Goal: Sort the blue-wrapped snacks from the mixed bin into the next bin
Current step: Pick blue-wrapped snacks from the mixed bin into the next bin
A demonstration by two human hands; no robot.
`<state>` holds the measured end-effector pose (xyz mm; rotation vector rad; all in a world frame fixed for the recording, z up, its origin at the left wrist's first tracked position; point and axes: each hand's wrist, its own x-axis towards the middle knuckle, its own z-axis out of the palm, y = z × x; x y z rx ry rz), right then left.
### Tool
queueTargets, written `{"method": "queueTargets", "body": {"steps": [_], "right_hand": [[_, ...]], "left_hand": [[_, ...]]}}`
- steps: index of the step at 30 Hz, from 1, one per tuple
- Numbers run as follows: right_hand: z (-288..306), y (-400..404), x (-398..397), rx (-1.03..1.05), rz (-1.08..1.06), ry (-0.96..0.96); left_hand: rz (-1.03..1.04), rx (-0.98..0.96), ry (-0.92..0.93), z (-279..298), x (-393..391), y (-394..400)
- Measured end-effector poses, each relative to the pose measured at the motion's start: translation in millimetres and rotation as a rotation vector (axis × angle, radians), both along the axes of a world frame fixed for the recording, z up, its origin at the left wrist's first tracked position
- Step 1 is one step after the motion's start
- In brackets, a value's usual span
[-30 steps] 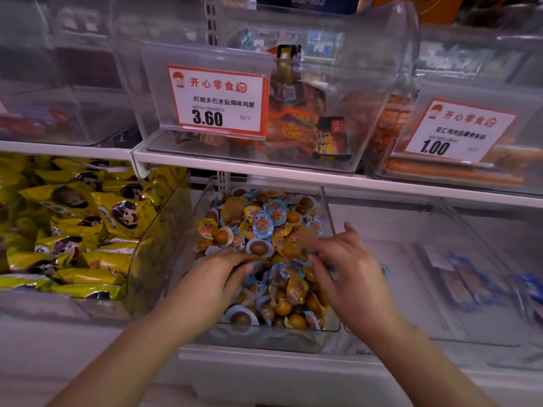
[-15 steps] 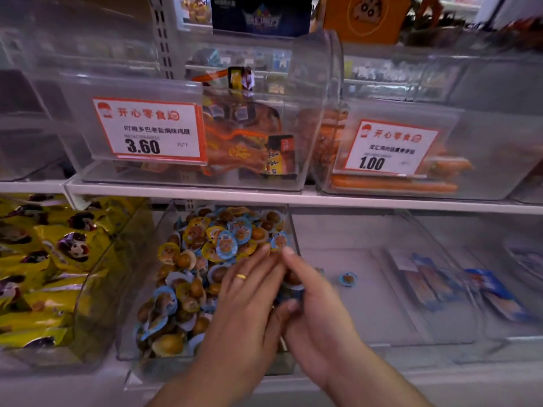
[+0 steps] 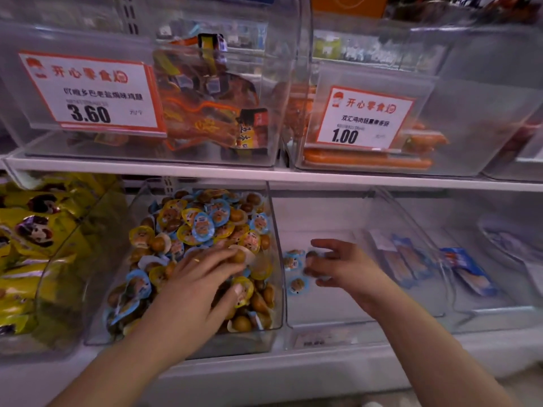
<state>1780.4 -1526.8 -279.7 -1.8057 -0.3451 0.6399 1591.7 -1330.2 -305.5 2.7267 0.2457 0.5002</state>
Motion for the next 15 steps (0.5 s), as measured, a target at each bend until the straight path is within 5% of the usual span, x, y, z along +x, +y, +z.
{"method": "queueTargets", "body": {"steps": [2,8,12,15], "right_hand": [[-6,-1,5,-0.031,0.005,-0.027],[5,10,-7,0.152,-0.218,-0.511],[12,32,-46,0.058,0.146,-1.018],[6,43,-63,-0.275,0.478,-1.183]], "left_hand": [[0.018,0.044,0.034,0,-1,6],[0.027,0.103,0.181,1,-5,14],[0.006,0.157,0.124,0,-7,11],[0.070,0.178,0.036,3,-10,16]]}}
